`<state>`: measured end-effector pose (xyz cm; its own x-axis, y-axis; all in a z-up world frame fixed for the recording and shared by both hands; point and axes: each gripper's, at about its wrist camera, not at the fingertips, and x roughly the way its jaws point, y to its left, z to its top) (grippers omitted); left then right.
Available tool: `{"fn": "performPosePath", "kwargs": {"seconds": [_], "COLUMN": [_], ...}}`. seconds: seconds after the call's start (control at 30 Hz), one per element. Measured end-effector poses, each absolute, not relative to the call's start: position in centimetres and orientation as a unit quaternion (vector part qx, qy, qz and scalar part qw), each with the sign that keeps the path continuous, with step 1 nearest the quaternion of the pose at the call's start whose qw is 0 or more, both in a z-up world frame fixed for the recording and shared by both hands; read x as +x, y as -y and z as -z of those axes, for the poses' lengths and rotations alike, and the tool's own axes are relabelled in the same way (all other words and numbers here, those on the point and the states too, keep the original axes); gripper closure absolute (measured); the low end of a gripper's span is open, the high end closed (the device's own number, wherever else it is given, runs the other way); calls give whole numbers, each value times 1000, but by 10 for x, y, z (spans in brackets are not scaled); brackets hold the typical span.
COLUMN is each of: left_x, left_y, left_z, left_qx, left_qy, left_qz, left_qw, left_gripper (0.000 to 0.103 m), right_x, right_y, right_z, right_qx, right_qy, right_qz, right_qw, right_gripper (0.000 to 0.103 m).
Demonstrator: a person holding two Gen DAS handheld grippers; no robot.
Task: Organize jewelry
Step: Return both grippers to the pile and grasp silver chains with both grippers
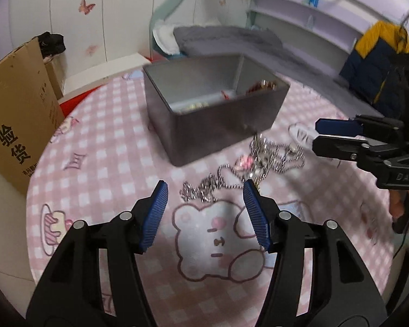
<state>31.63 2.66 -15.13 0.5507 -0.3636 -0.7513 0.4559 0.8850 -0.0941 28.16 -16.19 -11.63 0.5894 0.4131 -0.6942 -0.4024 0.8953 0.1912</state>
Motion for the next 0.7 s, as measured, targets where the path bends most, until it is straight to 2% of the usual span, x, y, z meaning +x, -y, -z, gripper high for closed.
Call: {"fn": "performPosePath", "kwargs": {"seconds": [0.23,0.33,0.4,0.63,0.7], "left_x": [328,330,332,326,321], "left_y": [-22,-23,-25,-37,-40], "left_z": [163,164,163,159,155], "left_qx": [63,61,59,22,19], "left_qy": [-425,-427,-427,-424,-420], "left_qz": [231,232,230,239,241], "left_qw": [873,872,873,873,875], "left_gripper": [60,72,86,88,88], "right_x": [277,276,275,271,270], "right_y": [160,157,155,122,110], "right_z": [129,130,131,133,133], "right_qx": [-4,-7,-8,-50,-68], "right_qy": [-404,-404,-404,-403,-398], "right_qz": [-230,-233,-238,-254,-256], "right_qw": [886,884,883,878,879], "right_gripper": [56,56,56,56,60]}}
